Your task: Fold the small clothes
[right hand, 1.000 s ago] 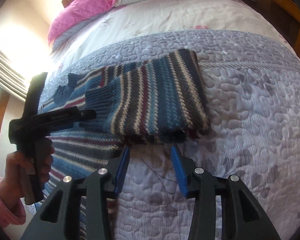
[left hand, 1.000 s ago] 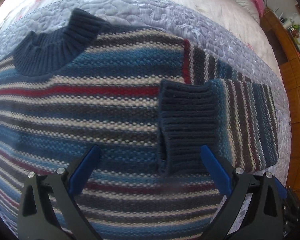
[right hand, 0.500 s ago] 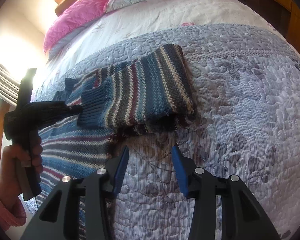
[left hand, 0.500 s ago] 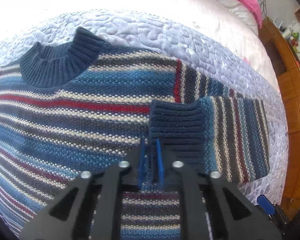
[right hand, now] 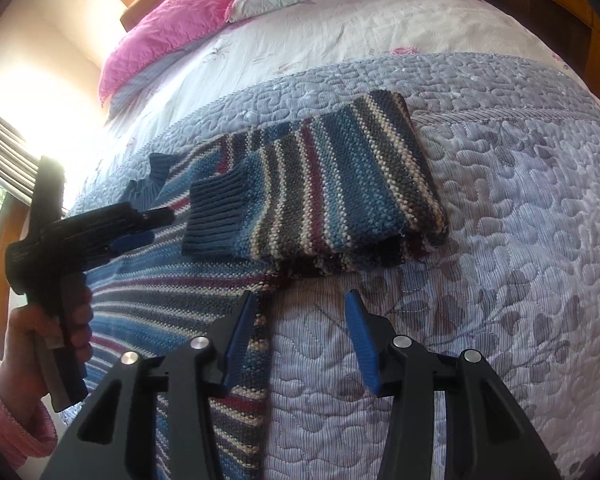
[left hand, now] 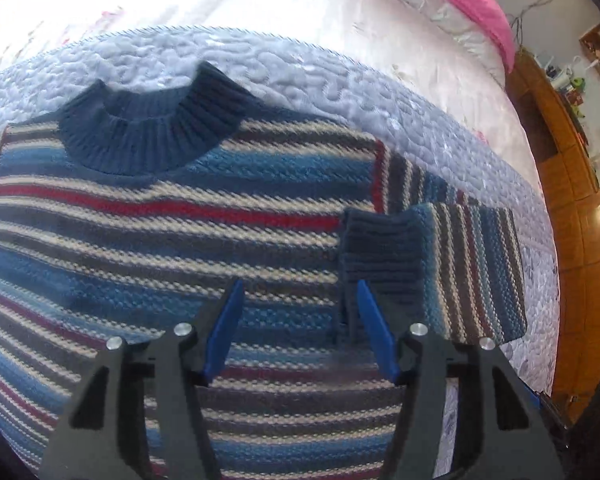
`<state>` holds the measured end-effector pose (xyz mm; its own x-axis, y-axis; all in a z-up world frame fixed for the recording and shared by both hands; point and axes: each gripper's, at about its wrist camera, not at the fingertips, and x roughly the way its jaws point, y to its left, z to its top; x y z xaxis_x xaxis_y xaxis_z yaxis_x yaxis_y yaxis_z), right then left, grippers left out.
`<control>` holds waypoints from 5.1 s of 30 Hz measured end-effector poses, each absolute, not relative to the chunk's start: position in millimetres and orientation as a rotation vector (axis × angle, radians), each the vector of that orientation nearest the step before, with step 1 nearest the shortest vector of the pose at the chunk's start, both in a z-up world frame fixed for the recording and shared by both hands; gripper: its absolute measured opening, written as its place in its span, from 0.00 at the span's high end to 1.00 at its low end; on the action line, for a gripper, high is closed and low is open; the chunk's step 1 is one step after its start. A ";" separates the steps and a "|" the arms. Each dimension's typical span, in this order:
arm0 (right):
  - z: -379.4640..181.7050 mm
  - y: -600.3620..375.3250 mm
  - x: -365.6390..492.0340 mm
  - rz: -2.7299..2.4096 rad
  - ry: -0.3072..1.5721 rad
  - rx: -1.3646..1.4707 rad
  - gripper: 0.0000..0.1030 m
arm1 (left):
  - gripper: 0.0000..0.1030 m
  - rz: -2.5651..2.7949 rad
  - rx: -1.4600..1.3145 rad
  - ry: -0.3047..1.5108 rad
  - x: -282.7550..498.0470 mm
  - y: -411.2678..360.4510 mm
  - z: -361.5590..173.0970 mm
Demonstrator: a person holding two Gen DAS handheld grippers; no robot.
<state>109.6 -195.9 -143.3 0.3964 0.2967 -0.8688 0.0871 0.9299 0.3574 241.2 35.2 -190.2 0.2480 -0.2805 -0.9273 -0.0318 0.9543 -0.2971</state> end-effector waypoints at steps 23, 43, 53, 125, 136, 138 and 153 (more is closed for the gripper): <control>-145.4 -235.0 99.7 0.074 1.126 0.451 0.47 | 0.96 -0.134 -0.407 1.175 219.1 74.5 -145.0; -182.0 -138.1 186.0 0.184 1.237 0.439 0.53 | 0.91 0.082 -0.200 1.204 232.7 208.1 -193.4; -183.7 -128.7 181.1 0.152 1.249 0.446 0.53 | 0.65 0.058 -0.235 1.170 225.0 222.3 -180.9; -171.9 85.1 200.2 0.166 1.313 0.161 0.43 | 0.91 0.617 -0.788 0.848 126.2 739.4 -139.6; -163.9 48.8 189.2 0.137 1.297 0.199 0.42 | 0.91 0.264 -0.625 0.820 180.3 579.2 -97.1; -163.1 42.1 187.3 0.133 1.293 0.210 0.42 | 0.91 0.196 -0.618 0.845 190.2 547.4 -102.0; -165.2 16.6 174.4 0.142 1.293 0.237 0.41 | 0.92 -0.133 -0.508 0.987 214.4 350.9 -143.2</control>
